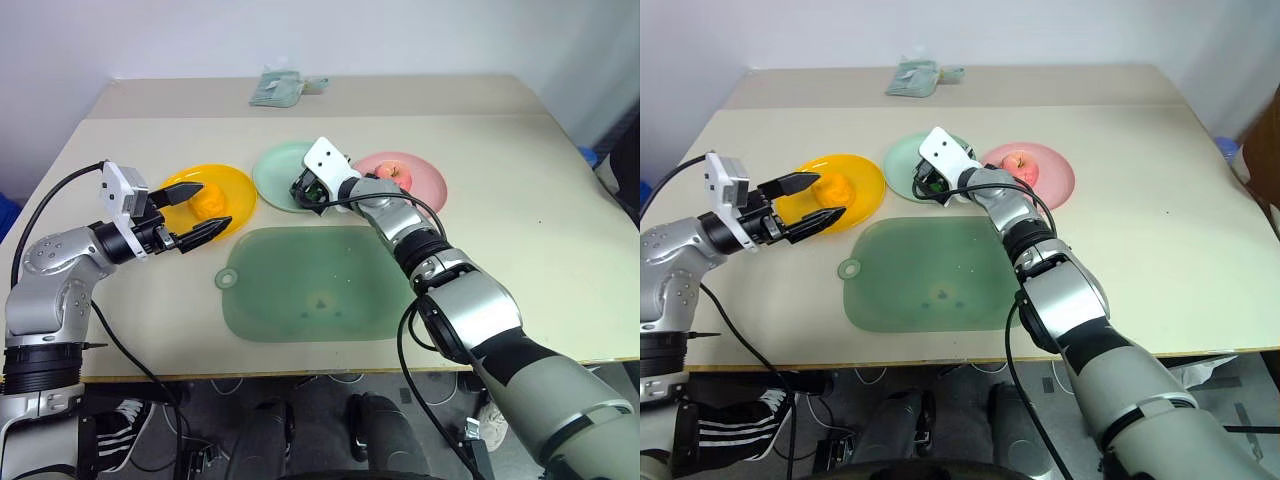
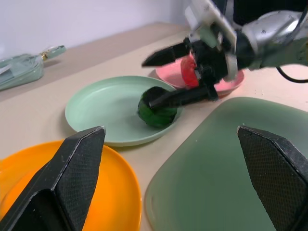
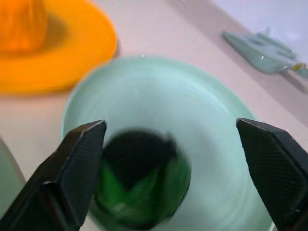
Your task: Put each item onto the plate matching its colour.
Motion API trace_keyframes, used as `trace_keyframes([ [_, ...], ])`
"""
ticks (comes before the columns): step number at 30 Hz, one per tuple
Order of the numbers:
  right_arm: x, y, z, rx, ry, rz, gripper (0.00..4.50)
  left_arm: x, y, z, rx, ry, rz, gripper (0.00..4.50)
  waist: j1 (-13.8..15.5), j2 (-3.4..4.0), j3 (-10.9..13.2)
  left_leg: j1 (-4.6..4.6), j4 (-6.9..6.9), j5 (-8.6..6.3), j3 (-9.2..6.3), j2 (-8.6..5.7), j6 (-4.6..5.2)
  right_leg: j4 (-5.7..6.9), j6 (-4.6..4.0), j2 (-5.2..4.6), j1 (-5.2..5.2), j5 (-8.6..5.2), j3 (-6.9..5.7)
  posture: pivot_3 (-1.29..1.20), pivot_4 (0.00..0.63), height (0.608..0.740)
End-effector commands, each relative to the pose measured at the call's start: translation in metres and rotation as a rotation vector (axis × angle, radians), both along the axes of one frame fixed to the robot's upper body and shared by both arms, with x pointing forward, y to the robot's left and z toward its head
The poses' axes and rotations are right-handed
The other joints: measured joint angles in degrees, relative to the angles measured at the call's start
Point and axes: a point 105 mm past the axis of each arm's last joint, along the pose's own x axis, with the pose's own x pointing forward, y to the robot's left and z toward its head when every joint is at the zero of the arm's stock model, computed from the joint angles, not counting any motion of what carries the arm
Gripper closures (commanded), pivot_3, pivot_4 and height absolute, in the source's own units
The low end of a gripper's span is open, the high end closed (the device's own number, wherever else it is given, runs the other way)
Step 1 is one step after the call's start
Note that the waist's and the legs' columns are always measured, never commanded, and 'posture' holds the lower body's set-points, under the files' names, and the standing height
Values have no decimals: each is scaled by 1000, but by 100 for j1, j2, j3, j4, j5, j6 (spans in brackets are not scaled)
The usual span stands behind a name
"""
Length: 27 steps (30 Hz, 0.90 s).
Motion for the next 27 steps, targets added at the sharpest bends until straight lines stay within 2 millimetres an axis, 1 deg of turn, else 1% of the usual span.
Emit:
trace_keyframes([
  [1,-20,0,52,191,-28,204,30,-7,-1,13,9,-38,-28,0,-9,0,0,-1,0,0,-1,0,0,-1,0,0,0,0,0,0,150,736],
  [2,-33,-5,55,213,-15,284,30,-7,-1,12,15,-31,-36,0,1,-1,0,-1,-2,-1,-1,0,1,-2,1,0,1,0,0,0,150,736],
  [4,-71,-23,59,215,-7,440,30,-9,-1,8,23,-11,-50,0,80,-1,-1,-1,-4,-3,-6,1,5,-12,2,0,6,0,-1,0,150,736],
  [5,-91,-36,58,202,2,486,30,-9,-1,7,17,-2,-58,0,94,-1,-1,-3,-7,-6,-8,1,10,-19,2,0,9,0,-2,0,150,736],
  [6,-105,-44,56,189,25,512,30,-8,1,8,14,1,-63,0,142,0,0,-3,-5,-9,-11,0,14,-18,3,0,11,-1,-2,0,150,736],
  [8,-127,-60,52,144,33,519,30,-7,5,11,-7,-4,-87,0,120,2,1,-9,-5,-10,-18,-5,17,-27,3,-3,12,-2,-2,0,150,736],
  [10,-149,-82,48,110,60,511,30,-6,4,10,8,-18,-125,0,116,1,1,-9,-3,-10,-12,-6,17,-28,3,-4,11,-1,-2,0,150,736],
  [13,-177,-100,43,73,104,513,30,-2,13,7,20,-13,-118,0,104,0,0,6,2,-10,-12,-2,17,-22,2,3,20,-2,-2,0,150,736],
  [16,-196,-118,35,36,153,501,30,-7,19,10,36,-8,-144,0,73,0,0,16,2,-10,-9,13,17,-22,0,14,25,-3,-1,0,150,736],
  [20,-218,-128,23,-16,208,516,30,-18,22,10,59,38,-226,0,108,-1,1,12,3,-10,-8,17,17,-24,0,24,24,-3,-1,0,150,736],
  [22,-223,-133,16,-14,237,501,30,-26,18,8,73,69,-280,0,115,-2,0,11,2,-10,-6,13,17,-26,1,20,25,-3,-1,0,150,736],
  [24,-227,-134,13,3,254,494,30,-34,13,6,92,96,-329,0,116,-3,0,10,5,-10,-4,13,17,-33,1,16,28,-3,-1,0,150,736],
  [27,-223,-133,12,3,240,467,30,-29,14,6,109,86,-308,0,116,-3,0,10,14,-10,-2,11,17,-32,-2,12,29,-5,5,0,150,736],
])
